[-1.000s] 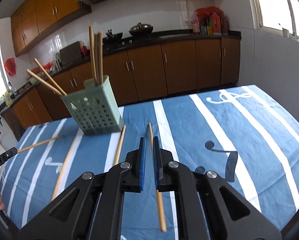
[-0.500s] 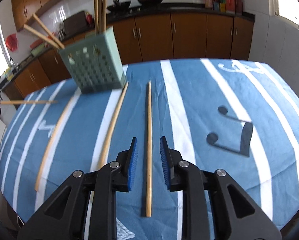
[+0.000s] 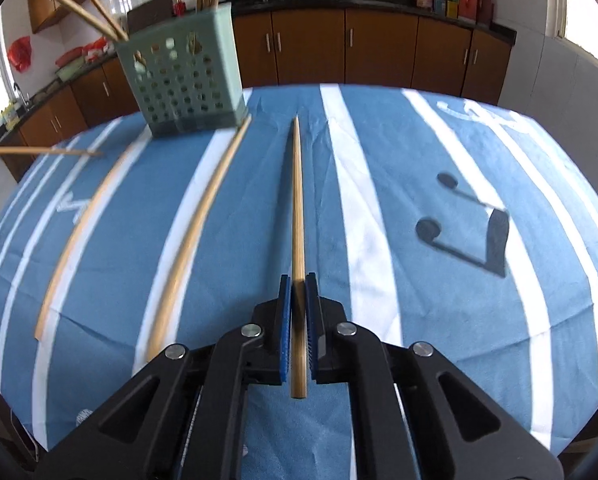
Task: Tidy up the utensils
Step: 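Lift both held chopsticks upright and carry them toward the green holder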
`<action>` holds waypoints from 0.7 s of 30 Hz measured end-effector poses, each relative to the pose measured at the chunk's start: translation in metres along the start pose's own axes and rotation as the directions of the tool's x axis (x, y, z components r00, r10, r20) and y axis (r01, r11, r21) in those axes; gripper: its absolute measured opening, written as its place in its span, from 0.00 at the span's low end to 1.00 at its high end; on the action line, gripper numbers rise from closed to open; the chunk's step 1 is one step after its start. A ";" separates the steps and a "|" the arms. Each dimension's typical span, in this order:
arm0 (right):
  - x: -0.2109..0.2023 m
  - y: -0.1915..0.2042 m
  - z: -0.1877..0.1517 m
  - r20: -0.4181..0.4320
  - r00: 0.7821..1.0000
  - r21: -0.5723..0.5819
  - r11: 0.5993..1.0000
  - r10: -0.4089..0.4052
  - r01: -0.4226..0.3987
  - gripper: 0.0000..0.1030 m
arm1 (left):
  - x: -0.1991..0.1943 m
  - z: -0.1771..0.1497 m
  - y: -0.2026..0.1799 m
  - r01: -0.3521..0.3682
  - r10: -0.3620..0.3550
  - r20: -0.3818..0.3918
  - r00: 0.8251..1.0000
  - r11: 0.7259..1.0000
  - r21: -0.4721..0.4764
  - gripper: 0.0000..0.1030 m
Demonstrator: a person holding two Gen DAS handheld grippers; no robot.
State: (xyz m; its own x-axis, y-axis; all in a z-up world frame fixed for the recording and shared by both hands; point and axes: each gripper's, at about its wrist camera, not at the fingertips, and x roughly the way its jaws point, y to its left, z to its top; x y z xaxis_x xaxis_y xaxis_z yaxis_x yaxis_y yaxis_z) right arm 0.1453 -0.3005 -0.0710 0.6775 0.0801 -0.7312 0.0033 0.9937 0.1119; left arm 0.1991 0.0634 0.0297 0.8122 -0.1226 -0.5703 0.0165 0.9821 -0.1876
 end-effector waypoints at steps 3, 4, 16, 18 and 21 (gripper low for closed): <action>-0.020 -0.003 0.016 0.080 0.997 0.022 1.000 0.015 -0.017 0.07 | -0.003 0.002 0.001 -0.002 0.002 0.007 1.000 1.000 -0.001 0.08; -0.028 -0.005 0.022 0.113 0.993 0.030 0.999 0.019 -0.023 0.07 | -0.003 0.003 0.001 -0.002 0.002 0.010 1.000 1.000 -0.002 0.08; -0.077 -0.016 0.061 0.328 0.944 0.091 0.994 0.023 -0.055 0.07 | -0.011 0.007 0.000 0.005 -0.005 0.037 0.999 1.000 -0.006 0.08; -0.078 -0.016 0.062 0.334 0.942 0.090 0.994 0.022 -0.056 0.07 | -0.012 0.008 -0.001 0.007 -0.006 0.042 0.999 1.000 -0.005 0.08; -0.076 -0.015 0.064 0.337 0.941 0.088 0.995 0.020 -0.053 0.07 | -0.014 0.010 -0.002 0.008 -0.008 0.048 0.999 1.000 -0.002 0.08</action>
State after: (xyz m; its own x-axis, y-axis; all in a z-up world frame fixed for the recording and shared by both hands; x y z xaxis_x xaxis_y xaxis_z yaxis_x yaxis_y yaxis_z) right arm 0.1406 -0.3265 0.0263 0.8858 0.0693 -0.4588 0.0322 0.9772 0.2097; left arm 0.1932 0.0650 0.0457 0.8392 -0.1229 -0.5298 0.0212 0.9808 -0.1939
